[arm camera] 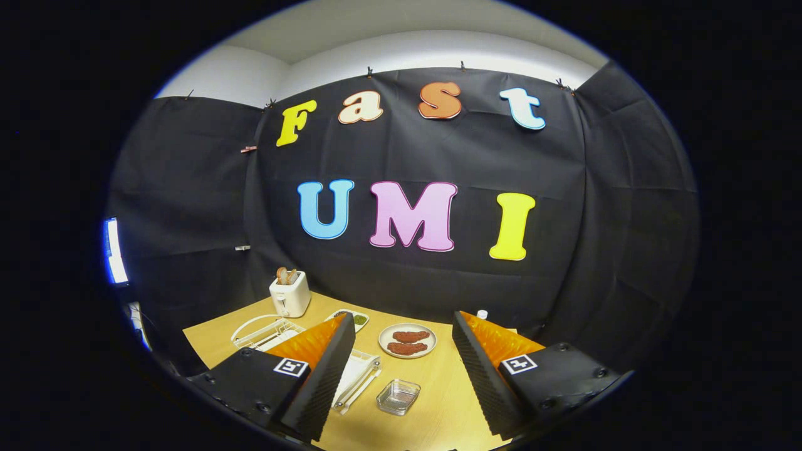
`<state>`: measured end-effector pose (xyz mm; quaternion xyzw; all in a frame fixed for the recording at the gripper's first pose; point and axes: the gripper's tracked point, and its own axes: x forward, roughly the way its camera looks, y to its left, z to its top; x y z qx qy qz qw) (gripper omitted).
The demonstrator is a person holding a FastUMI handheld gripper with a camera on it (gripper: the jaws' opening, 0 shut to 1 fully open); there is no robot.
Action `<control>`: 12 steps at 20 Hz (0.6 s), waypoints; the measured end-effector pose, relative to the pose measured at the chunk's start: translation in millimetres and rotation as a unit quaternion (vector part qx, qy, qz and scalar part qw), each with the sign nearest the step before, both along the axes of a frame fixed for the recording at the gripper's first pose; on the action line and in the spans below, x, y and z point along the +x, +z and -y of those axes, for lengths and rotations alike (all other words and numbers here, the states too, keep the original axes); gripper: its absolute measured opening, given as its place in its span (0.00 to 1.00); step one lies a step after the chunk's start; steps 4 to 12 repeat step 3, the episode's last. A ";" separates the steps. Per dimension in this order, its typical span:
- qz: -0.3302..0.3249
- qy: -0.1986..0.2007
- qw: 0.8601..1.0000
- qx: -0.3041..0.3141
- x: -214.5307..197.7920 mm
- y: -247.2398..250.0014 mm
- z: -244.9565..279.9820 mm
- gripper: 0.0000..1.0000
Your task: Take the plate from the dish rack, then take the spoon from the basket and place it into the plate.
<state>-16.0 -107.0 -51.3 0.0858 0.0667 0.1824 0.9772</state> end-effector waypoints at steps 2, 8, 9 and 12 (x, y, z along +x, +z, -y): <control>0.005 0.002 1.000 -0.001 7.9 -1.7 6.6 0.96; 0.006 0.003 1.000 0.000 11.3 -3.7 10.9 0.96; 0.006 0.003 1.000 0.000 11.3 -3.7 10.9 0.96; 0.006 0.003 1.000 0.000 11.3 -3.7 10.9 0.96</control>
